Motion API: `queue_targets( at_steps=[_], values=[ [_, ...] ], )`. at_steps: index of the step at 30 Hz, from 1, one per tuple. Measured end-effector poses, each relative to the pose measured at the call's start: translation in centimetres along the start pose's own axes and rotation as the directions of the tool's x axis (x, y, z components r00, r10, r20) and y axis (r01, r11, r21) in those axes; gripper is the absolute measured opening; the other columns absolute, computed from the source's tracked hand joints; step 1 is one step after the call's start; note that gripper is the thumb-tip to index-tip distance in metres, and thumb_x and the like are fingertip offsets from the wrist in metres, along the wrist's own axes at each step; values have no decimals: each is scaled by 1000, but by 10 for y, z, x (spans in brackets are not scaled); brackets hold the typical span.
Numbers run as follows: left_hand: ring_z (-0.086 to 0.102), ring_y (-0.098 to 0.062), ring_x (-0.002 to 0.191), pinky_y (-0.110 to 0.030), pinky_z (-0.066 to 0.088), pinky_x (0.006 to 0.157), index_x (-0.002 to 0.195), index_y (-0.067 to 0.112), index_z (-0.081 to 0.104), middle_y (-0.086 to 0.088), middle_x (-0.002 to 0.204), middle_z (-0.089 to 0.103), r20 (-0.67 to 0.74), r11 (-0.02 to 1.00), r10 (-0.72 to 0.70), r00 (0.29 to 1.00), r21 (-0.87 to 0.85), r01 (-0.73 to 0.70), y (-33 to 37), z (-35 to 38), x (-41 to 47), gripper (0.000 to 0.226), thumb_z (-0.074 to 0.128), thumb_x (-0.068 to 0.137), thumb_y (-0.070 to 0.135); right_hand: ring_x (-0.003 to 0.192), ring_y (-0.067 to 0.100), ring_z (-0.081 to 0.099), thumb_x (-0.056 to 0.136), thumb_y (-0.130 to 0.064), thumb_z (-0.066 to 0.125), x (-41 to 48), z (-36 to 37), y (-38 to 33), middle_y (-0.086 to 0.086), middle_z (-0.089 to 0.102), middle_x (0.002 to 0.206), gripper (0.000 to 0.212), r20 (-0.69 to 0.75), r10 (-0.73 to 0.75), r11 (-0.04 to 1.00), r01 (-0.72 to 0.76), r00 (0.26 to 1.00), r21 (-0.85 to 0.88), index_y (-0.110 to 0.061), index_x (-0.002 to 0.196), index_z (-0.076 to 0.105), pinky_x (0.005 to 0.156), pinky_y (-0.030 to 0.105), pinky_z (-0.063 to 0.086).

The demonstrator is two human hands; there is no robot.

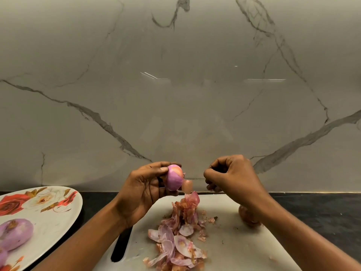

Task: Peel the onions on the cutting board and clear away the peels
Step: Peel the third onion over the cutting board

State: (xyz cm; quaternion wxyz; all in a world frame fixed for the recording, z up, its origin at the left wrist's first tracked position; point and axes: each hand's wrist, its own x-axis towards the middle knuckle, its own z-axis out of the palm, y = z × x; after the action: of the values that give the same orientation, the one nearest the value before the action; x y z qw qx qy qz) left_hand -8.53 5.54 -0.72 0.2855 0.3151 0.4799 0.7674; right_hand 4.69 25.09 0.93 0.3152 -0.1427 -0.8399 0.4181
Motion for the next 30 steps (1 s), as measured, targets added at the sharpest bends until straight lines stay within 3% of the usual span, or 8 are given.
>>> queue_targets(
  at_steps=[5, 11, 15, 24, 27, 30],
  values=[
    [75, -31, 101, -35, 65, 79, 111, 13, 79, -20, 117, 76, -8, 995, 46, 999, 88, -45, -1, 1, 1, 33, 68, 80, 18, 76, 27, 80, 97, -6, 67, -1, 1, -7, 11, 81, 81, 14, 278, 85, 993, -105, 957, 58, -3, 90, 80, 71, 37, 67],
    [71, -37, 111, -37, 65, 83, 115, 13, 79, -22, 124, 72, 13, 992, 52, 999, 118, -53, -1, 0, 1, 35, 71, 82, 21, 88, 23, 81, 95, -24, 78, -6, 1, -10, 8, 82, 95, 17, 407, 28, 981, -104, 913, 165, -11, 106, 81, 79, 39, 67],
    [72, -37, 106, -38, 66, 82, 114, 10, 80, -25, 122, 73, 15, 996, 39, 999, 75, -40, 1, 2, -1, 35, 68, 83, 20, 84, 23, 81, 97, -19, 76, -6, 5, -7, 8, 82, 91, 13, 396, 8, 989, -66, 918, 132, -10, 104, 81, 75, 36, 66],
    [76, -38, 88, -35, 65, 75, 115, 2, 79, -32, 124, 70, 67, 998, -8, 998, -62, 12, 3, 1, -3, 39, 63, 84, 20, 72, 23, 80, 92, -16, 82, 3, -3, 2, 9, 80, 77, 10, 140, 64, 991, -80, 988, 110, -7, 90, 81, 71, 37, 67],
    [75, -36, 90, -35, 64, 77, 115, 4, 79, -31, 122, 71, 59, 999, 27, 998, -45, -24, 4, -2, -2, 37, 63, 85, 19, 74, 24, 80, 89, -12, 84, 5, -8, -1, 9, 81, 80, 8, 230, 57, 991, -83, 972, 107, -6, 94, 82, 67, 33, 65],
    [73, -34, 103, -34, 64, 81, 114, 12, 81, -24, 121, 74, 37, 995, 58, 998, 78, -61, 0, -2, 0, 35, 67, 83, 19, 75, 20, 78, 88, -1, 82, 3, -7, -4, 6, 82, 85, 15, 365, 51, 994, -81, 930, 69, -9, 101, 82, 64, 27, 62]
  ],
)
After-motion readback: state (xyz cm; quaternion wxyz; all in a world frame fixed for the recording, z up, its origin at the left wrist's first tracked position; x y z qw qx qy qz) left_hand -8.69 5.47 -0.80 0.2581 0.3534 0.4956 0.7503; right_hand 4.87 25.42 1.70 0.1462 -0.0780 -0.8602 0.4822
